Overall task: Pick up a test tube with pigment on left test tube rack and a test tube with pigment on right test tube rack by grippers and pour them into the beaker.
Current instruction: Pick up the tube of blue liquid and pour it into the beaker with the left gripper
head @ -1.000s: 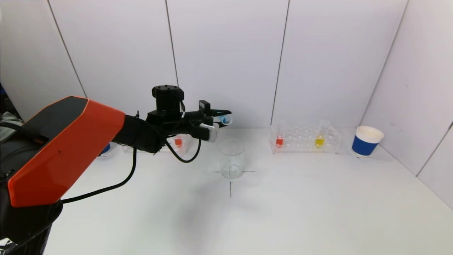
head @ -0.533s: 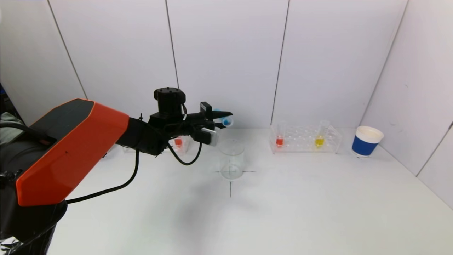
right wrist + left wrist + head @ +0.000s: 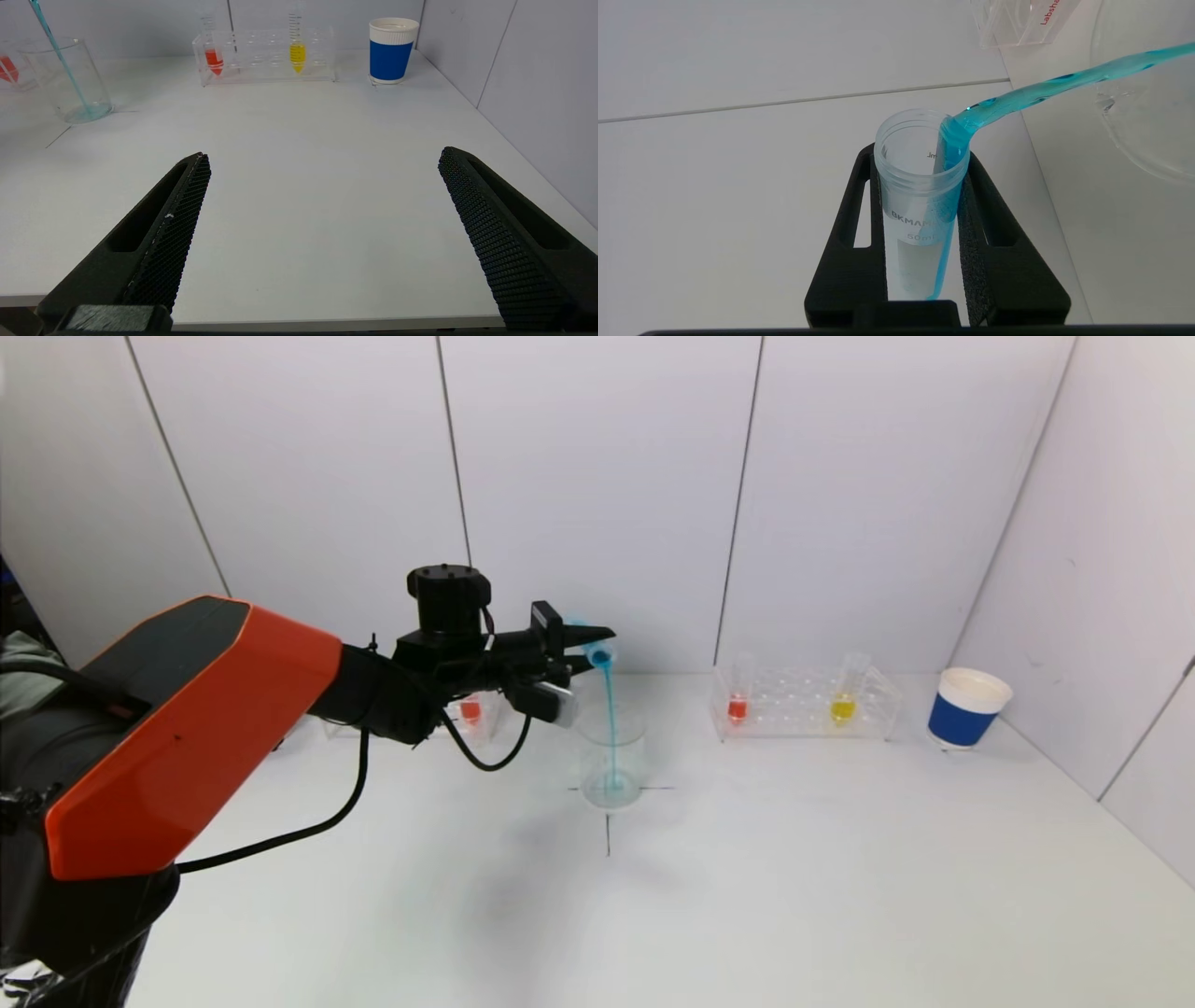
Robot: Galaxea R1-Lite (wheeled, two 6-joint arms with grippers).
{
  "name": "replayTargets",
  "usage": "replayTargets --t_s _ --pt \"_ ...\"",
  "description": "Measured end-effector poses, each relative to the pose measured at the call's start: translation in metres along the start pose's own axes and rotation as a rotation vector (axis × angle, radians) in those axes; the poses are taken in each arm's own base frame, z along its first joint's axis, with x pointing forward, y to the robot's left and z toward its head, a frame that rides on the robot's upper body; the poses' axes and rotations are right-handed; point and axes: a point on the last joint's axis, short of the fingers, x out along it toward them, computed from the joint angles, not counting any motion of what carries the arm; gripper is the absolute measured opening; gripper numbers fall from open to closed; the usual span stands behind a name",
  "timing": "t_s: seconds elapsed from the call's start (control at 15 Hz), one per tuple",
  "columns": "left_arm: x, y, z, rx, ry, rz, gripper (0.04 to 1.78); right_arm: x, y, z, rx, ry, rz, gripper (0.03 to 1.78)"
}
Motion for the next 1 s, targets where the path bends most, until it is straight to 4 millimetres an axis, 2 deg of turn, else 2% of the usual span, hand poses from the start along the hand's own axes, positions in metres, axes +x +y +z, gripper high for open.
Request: replayTargets --t_s 1.0 --pt "0.0039 0.0061 -0.0040 0.160 -0.002 0.020 0.45 0.0000 0.0000 0.0000 0.000 0.000 0.000 1.77"
